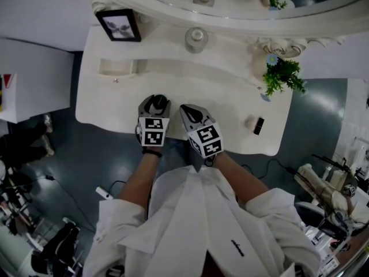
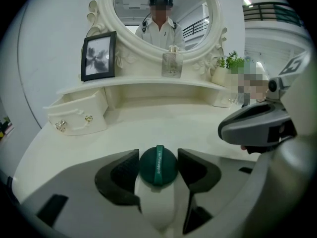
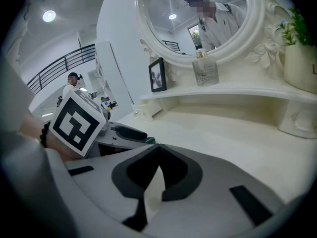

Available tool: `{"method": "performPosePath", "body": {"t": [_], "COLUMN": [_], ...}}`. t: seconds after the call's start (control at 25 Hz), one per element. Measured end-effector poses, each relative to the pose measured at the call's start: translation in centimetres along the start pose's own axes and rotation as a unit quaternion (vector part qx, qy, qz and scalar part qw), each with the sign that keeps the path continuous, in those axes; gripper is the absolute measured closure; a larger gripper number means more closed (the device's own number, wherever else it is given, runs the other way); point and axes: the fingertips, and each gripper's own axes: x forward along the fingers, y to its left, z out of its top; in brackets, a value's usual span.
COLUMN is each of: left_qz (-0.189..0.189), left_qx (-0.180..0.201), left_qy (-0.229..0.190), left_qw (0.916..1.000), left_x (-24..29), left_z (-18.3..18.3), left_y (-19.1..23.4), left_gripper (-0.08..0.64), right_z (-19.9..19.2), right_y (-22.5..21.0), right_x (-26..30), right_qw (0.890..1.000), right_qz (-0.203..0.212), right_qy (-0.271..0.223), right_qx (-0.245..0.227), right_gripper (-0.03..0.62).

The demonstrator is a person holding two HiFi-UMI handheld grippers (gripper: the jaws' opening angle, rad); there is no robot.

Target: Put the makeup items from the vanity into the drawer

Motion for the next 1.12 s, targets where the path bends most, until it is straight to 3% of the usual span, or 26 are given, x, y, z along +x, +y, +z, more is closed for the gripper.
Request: {"method": "performPosePath", "body": {"t": [0.44, 0.76, 1.12], "left_qz": [0.011, 0.024, 0.037], "left_qx": [-0.008, -0.01, -0.024], "left_qy": [-0.005, -0.005, -0.019], "left_qw": [0.9999, 0.9996, 0.9988], "left_x": [0.1, -0.1, -0.8], "left_z": [0.1, 0.3, 1.1], "left_y": [-0.4, -1.1, -1.3], "left_gripper": [0.348, 0.452, 0.457], "right_z": [-0.1, 0.5, 0.9], "right_y": [-0.8, -0.9, -1.2], "right_x": [-0.7, -1.3, -1.7], "right_qw": [1.0, 1.0, 0.999], "right_qz": [0.006, 0.016, 0.029], "right_qy": [-0.001, -0.006, -0.01], "right_qx": [-0.002, -0.008, -0.02], "right_gripper": [0.575, 0.574, 0.574]}}
